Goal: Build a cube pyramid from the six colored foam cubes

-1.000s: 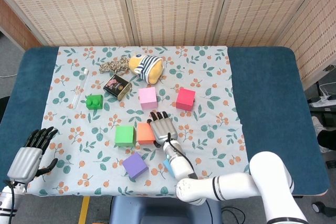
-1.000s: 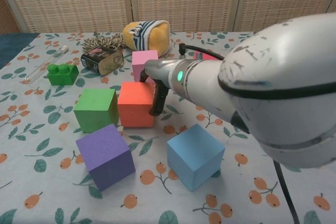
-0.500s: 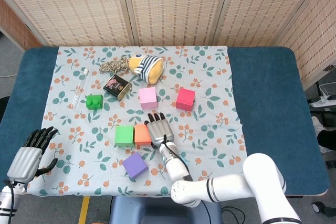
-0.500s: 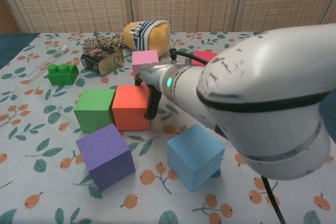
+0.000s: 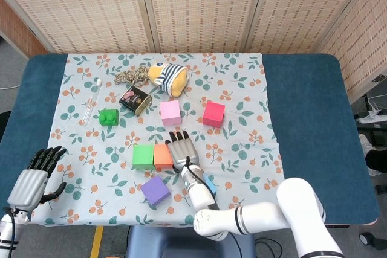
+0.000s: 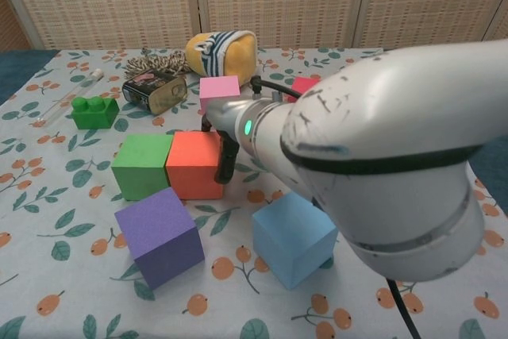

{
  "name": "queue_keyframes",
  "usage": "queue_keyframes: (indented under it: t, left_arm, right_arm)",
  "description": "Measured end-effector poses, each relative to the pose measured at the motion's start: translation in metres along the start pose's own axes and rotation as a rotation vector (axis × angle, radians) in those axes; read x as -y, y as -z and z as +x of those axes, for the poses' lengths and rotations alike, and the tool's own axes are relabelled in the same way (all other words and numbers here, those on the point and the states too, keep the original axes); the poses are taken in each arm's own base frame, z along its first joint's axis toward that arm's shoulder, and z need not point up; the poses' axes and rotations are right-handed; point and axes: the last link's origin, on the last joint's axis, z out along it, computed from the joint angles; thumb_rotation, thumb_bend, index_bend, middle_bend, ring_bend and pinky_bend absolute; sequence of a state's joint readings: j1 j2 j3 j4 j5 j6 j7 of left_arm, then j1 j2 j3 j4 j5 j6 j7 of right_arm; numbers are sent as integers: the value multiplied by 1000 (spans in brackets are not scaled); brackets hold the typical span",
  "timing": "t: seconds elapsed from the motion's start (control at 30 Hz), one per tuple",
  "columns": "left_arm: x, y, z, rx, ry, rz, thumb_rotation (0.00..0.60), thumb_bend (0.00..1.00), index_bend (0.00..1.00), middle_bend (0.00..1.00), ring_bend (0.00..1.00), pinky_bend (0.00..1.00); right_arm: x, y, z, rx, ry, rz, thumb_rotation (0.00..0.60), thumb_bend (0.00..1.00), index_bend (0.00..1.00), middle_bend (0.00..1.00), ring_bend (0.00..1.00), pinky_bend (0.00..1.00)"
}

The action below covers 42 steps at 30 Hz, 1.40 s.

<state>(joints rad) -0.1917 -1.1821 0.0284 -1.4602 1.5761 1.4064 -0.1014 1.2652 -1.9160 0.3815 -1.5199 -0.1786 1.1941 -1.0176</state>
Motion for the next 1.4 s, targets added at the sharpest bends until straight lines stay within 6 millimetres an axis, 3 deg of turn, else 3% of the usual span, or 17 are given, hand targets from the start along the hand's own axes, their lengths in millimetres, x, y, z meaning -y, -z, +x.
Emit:
queue_keyframes:
  t: [0.17, 0.33, 0.8, 1.17, 1.4]
  left_arm:
    - [0, 0, 1, -1, 2, 0, 600, 358, 0, 40, 0, 44]
    - [0, 0, 0, 3, 2, -2, 600, 358, 0, 40, 0, 44]
    - [0, -1, -1, 8, 3, -2, 600, 357, 0, 43, 0, 44]
    - [0, -1, 0, 5, 3, -4, 600, 357, 0, 43, 0, 44]
    - [-1, 0, -1, 4, -3, -5, 600, 358, 0, 43, 0, 44]
  right_arm:
    - [1, 0, -1, 1, 3, 0, 600, 239, 531, 33, 0, 0]
    - [3, 0, -2, 5, -1, -3, 600, 239, 454, 34, 0, 0]
    - [4, -1, -2, 28, -11, -5, 600, 239, 23, 0, 0, 0]
    - [1, 5, 3, 29, -2, 16, 600, 236, 0, 0, 0, 0]
    - [-17, 20, 12, 8, 51, 39, 600, 226, 0, 0, 0, 0]
